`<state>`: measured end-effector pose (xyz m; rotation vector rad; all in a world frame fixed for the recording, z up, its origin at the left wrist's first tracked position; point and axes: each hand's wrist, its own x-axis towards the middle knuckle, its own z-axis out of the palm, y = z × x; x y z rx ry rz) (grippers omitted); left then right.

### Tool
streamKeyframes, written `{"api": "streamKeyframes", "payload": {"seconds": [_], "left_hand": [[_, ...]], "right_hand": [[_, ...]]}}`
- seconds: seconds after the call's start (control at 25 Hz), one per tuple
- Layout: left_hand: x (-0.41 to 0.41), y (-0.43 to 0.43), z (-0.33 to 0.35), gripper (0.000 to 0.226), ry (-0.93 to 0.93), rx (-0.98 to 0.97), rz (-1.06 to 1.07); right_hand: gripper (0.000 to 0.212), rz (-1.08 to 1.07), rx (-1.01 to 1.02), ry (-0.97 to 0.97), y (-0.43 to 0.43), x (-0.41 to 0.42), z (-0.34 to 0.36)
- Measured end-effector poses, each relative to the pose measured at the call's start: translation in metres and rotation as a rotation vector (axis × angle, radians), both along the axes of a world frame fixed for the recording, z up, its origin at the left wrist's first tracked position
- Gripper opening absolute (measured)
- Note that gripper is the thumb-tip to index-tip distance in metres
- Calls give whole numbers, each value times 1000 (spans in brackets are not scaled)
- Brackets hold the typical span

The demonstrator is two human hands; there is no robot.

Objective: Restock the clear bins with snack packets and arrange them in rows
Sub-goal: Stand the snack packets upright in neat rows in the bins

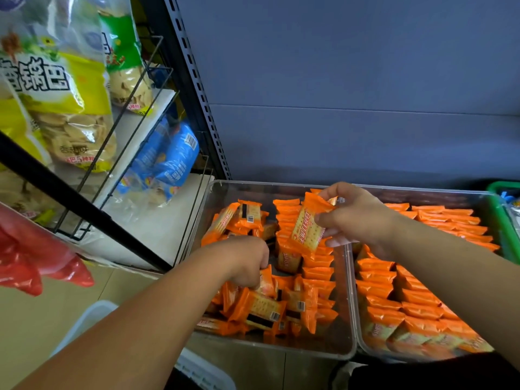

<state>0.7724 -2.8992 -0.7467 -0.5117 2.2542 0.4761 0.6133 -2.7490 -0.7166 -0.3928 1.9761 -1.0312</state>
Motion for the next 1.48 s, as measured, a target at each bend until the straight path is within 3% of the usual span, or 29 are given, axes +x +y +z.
{"api": "streamKeyframes", "payload": {"seconds": [0.12,0.2,0.32,0.4,0.48,0.56,0.64,0.68,0.76,0.88,0.96,1.04,1.36,1.48], "left_hand": [[0,0,3,39,-16,12,56],[0,-7,6,46,61,94,212],[1,-30,12,42,480,194,635],[3,-46,12,33,758,109,851],[8,-59,7,33,865,-86,870],[12,-64,1,39,851,-333,729],[7,-53,1,32,894,-310,564],[4,-41,2,25,860,-162,482],[0,-8,-2,24,537,136,276],[-1,21,-18,76,132,278,25],[-4,21,-24,119,-5,306,33],[-8,23,-25,131,-66,363,61],[-11,25,-32,129,-38,372,70],[-12,31,-31,133,-106,331,22]], "right_hand": [[38,1,7,-1,2,-2,-1],[38,14,11,-6,3,-2,-1],[38,13,6,-15,2,-2,0],[37,8,-5,-16,1,-1,0],[36,13,-9,-19,1,0,0],[36,19,-7,-15,1,0,1],[36,12,-9,-16,3,-1,2],[36,6,-13,-18,3,-2,1],[36,-2,-16,-11,4,-4,1],[35,12,-1,2,5,-4,0],[34,27,1,5,5,-4,0],[32,34,6,12,7,-6,2],[36,56,-1,-27,7,-5,5],[36,59,1,-15,8,-5,7]]}}
